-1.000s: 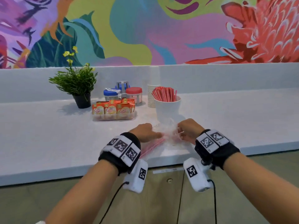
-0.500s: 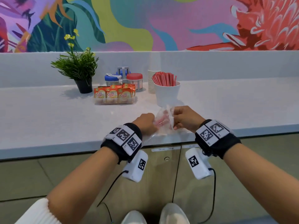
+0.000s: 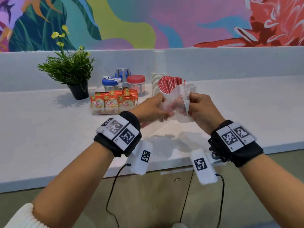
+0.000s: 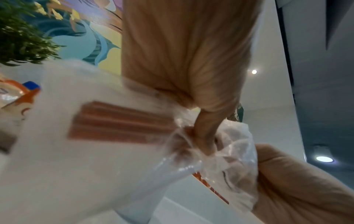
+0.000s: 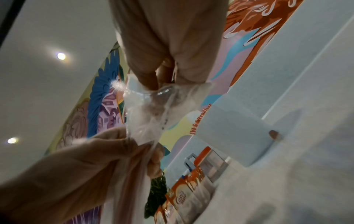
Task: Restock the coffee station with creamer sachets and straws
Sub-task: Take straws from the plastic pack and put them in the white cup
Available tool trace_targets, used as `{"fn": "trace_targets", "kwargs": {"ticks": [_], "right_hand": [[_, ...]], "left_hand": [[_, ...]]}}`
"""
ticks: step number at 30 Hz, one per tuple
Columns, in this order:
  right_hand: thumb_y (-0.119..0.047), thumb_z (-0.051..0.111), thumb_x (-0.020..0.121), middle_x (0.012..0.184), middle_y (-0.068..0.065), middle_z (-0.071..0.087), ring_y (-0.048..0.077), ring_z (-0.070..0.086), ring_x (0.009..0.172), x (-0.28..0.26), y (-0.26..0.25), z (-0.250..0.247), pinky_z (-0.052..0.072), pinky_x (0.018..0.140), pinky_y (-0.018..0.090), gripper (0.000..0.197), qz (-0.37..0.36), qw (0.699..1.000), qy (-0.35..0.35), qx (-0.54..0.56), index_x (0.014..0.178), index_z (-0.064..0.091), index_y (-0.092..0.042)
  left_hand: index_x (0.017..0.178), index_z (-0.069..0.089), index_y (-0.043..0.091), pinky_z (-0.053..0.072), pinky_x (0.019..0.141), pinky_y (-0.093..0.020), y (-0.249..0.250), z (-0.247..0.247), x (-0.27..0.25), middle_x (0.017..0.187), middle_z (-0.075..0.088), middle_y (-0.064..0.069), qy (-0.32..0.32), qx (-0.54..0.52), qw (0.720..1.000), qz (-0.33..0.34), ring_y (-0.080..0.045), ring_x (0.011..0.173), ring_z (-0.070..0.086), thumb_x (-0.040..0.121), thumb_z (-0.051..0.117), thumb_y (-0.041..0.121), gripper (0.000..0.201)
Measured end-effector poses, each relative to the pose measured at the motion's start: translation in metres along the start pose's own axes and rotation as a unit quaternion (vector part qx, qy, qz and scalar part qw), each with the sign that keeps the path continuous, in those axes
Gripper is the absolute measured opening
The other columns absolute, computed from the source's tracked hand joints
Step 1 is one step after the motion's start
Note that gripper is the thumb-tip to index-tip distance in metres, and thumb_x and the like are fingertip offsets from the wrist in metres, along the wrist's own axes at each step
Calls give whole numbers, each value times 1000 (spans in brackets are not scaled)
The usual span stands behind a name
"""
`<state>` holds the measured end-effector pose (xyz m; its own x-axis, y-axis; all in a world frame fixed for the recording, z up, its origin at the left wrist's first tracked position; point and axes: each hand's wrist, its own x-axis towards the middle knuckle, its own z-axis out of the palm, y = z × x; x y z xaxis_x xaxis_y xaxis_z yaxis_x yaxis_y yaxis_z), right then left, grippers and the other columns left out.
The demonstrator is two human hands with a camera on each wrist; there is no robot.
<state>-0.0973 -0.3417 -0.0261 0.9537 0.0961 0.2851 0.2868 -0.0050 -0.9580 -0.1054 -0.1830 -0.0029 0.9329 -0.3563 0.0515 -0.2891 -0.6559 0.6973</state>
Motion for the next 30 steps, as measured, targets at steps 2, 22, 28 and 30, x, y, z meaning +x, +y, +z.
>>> {"fn": "trace_targets", "kwargs": {"ticks": [2, 22, 28, 30], "right_hand": [[-1, 65, 79, 86, 22, 66, 24, 60, 70, 12, -3, 0, 48, 70, 35, 16, 7, 1000, 11, -9, 93, 67, 7], [1, 54, 88, 54, -3, 60, 9, 51, 53, 70, -49, 8, 47, 56, 18, 17, 129, 966, 157, 158, 75, 62, -6], [-2, 44, 93, 79, 7, 70, 10, 67, 63, 68, -42, 19, 55, 53, 17, 23, 216, 917, 73, 326, 110, 59, 2], [8, 36, 91, 79, 8, 71, 9, 67, 57, 67, -41, 20, 53, 47, 17, 30, 238, 906, 49, 347, 109, 58, 1]], "left_hand": [[113, 42, 16, 44, 61, -15, -4, -16, 10, 88, 57, 5, -12, 19, 1000, -1, -10, 75, 57, 90, 57, 29, 31], [93, 63, 8, 43, 65, -23, -29, -106, 27, 90, 60, -7, -22, -267, 941, -208, -16, 78, 54, 83, 63, 31, 25], [94, 68, 3, 44, 83, -31, -18, -97, 40, 94, 65, -15, -65, -270, 948, -154, -23, 87, 56, 83, 64, 24, 24], [96, 68, 7, 43, 86, -32, -16, -91, 45, 98, 66, -15, -72, -263, 952, -138, -22, 91, 56, 85, 63, 22, 19]]}}
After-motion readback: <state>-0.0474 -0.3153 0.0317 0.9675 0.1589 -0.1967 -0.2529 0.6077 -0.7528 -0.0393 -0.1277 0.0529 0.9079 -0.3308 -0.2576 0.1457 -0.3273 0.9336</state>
